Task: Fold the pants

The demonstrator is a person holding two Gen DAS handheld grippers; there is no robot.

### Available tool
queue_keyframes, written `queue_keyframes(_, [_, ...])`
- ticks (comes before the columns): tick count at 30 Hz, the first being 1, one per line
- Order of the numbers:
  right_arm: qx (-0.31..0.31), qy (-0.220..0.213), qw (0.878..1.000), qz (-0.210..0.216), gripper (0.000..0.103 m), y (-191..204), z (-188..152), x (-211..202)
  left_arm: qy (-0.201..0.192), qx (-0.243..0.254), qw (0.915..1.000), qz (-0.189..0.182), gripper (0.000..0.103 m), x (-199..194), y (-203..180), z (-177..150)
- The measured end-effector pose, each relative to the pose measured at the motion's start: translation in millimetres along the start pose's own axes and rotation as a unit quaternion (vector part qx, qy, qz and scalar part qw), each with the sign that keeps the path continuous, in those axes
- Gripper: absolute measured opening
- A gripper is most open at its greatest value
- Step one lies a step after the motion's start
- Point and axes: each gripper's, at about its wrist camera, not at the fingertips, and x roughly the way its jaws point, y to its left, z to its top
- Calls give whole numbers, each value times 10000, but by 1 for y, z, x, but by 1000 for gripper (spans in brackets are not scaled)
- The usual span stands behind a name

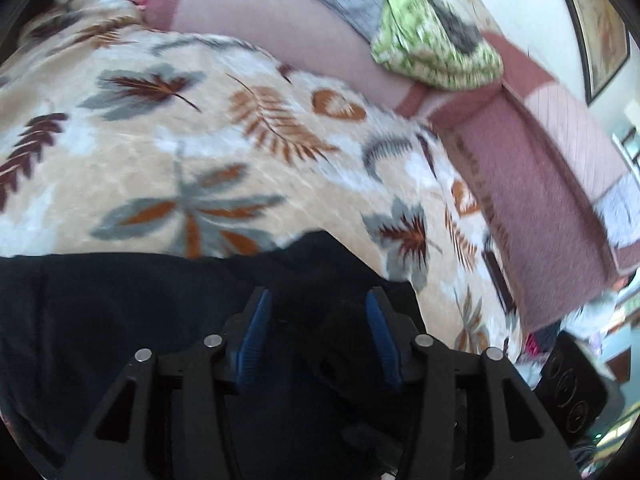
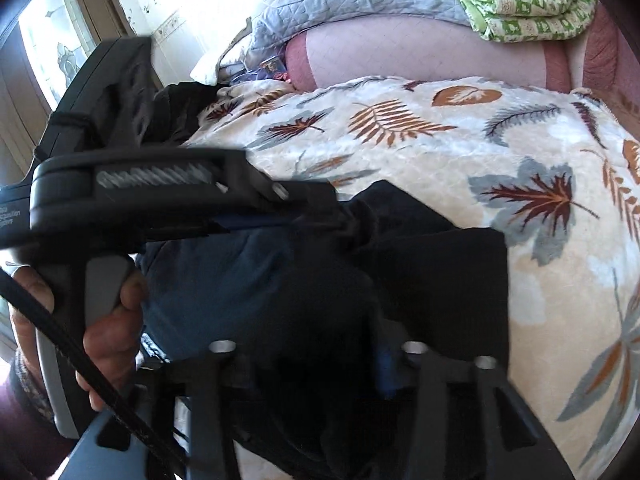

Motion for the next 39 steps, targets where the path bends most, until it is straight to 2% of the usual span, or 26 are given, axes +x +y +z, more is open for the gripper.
queue_keyframes(4, [-229,133,9993,253,64,19,-6,4,-328,-171,9993,51,58,-21,25,3])
queue_keyframes(8, [-658,409,9954,571,70,48,-19,7,-622,-334,9974,121,60,-40,53,0])
queue_keyframes(10, [-973,453,9931,467,77,62,-26,8,-744,-436,9962,144,60,-48,64,-2])
queue_keyframes(13, [-1231,478,9899,514,78,72,-28,-1,-892,-569,9941,220,63,-59,81,-5])
queue_keyframes(15, [-1170,391,9908,564,78,69,-23,-12,-900,-748,9927,297,63,-64,93,-5])
queue_keyframes(17, [-976,246,9941,416,77,59,-12,-21,-931,-907,9913,222,64,-68,100,-3])
queue_keyframes(20, [-611,153,9977,234,71,45,6,-22,-1032,-996,9894,217,65,-74,102,-1])
queue_keyframes(23, [-228,200,9994,187,56,36,24,-6,-1116,-950,9875,573,66,-77,102,-2])
queue_keyframes(26, [122,406,9985,357,55,31,33,21,-1197,-950,9836,954,66,-80,106,-2])
queue_keyframes(28, [278,703,9967,282,56,29,32,47,-1240,-1040,9808,1092,66,-85,113,-3])
queue_keyframes(29, [325,835,9958,172,56,28,31,59,-1294,-1141,9780,1177,66,-90,120,-2])
queue_keyframes(30, [313,788,9964,96,58,28,30,62,-1368,-1239,9748,1257,66,-97,127,-2])
queue_keyframes(33, [265,763,9966,135,69,34,35,59,-1703,-1678,9605,1425,69,-126,155,-5])
queue_keyframes(35, [238,696,9971,207,69,36,35,50,-1933,-2161,9476,1339,73,-148,182,-12])
queue_keyframes(38, [202,618,9975,265,69,34,32,37,-1999,-2619,9376,1107,73,-163,208,-26])
queue_keyframes(39, [211,589,9977,272,69,34,32,35,-1976,-2671,9364,1134,73,-164,213,-31])
